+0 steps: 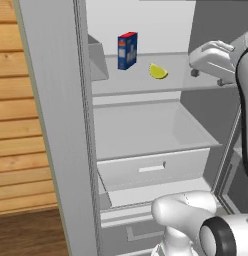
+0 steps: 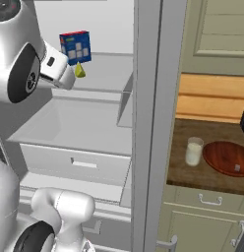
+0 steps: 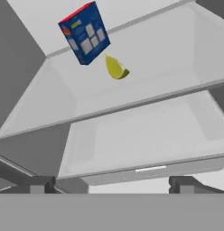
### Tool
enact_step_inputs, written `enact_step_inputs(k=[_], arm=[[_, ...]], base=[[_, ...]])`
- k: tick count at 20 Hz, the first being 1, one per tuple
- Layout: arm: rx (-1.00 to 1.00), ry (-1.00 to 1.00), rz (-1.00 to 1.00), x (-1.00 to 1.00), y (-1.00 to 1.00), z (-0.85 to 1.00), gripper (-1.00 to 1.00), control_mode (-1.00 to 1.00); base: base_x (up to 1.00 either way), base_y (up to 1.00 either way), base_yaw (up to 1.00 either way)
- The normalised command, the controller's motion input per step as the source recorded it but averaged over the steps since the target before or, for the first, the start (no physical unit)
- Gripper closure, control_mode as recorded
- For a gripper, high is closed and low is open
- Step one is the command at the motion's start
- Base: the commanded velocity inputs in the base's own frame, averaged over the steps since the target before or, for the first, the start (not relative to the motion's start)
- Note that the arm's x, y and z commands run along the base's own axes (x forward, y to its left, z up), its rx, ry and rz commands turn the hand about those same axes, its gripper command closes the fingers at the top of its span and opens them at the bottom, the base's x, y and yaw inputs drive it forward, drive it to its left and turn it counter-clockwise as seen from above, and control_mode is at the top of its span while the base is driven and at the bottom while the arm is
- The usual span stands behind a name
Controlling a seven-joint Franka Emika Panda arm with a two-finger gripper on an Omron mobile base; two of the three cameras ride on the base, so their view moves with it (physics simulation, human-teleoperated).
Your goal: Grab a lemon wedge from the fridge and one ice cube from the ice bowl, and put them in the glass of lemonade.
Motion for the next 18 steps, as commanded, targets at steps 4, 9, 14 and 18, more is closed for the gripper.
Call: enact_step_inputs(k=[4, 9, 14, 18], arm=[[-0.11, 0.06, 0.08, 0.89, 0.02, -0.53, -1.0, -1.0], [-0.24, 0.03, 0.23, 1.0, 0.18, -0.19, -1.0, -1.0], [-0.2, 0.18, 0.14, 0.8, 0.16, 0.05, -1.0, -1.0], [-0.01, 0.02, 0.0, 0.69, -0.01, -0.02, -1.0, -1.0]], base=[[0.0, 0.0, 0.0], [0.0, 0.0, 0.0], [0.0, 0.0, 0.0], [0.0, 0.0, 0.0]])
